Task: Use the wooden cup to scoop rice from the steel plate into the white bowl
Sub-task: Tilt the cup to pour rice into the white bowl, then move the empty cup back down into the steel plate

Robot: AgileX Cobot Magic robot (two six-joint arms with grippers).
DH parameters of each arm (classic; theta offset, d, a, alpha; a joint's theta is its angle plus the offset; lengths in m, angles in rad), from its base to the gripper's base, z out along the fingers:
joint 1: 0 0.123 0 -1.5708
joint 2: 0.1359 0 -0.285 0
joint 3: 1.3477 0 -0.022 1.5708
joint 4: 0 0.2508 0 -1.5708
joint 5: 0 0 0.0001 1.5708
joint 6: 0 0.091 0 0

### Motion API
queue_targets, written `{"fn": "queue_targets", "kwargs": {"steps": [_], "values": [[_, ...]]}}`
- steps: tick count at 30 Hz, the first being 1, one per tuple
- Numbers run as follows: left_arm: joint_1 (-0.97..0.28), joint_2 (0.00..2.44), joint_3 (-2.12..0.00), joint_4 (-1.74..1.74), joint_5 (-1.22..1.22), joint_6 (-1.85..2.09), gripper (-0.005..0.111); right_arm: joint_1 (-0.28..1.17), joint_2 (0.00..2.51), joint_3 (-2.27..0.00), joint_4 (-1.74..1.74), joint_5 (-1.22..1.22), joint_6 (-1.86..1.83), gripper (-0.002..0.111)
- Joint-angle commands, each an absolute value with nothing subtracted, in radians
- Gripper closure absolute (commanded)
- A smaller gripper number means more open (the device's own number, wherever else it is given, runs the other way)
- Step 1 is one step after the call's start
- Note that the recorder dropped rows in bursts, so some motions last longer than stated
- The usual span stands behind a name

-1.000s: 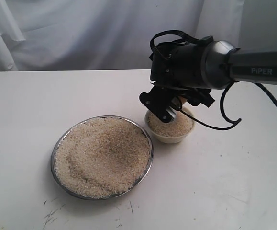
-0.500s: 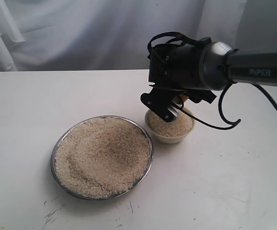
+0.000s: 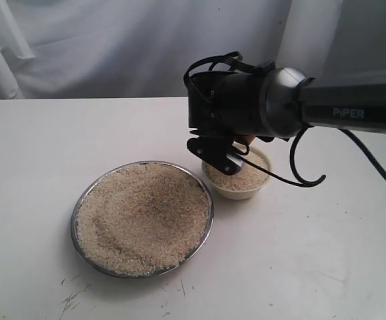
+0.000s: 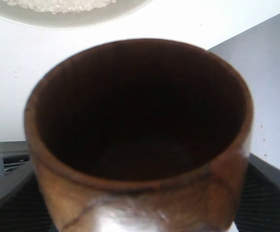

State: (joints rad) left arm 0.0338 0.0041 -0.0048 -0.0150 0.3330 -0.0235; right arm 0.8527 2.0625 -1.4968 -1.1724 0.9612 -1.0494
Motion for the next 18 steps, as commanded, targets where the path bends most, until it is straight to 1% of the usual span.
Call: {"fn": "queue_targets", "kwargs": {"steps": [1,6,11,15,17,18], "values": [[0.031,0.0,0.0,-0.014,0.319,-0.024,0.107,0.873,2.056,-1.503,-1.193,0.985,-1.07,0.108],[0.031,0.0,0.0,-0.014,0.319,-0.024,0.107,0.878,2.056,-1.503,-1.176,0.996,-1.066,0.108],[0.031,0.0,0.0,-0.014,0.319,-0.024,0.107,0.864,2.056,-1.503,-1.063,0.988,-0.987,0.108],[0.031,0.0,0.0,-0.014,0.319,-0.024,0.107,0.851,2.044,-1.503,-0.958,0.947,-0.934,0.108],[0.031,0.0,0.0,-0.014,0.319,-0.024,0.107,0.847,2.029,-1.503,-0.903,0.89,-0.903,0.108],[0.031,0.0,0.0,-0.014,0.319,-0.024,0.107,0.847,2.016,-1.507,-0.877,0.823,-0.838,0.108]]}}
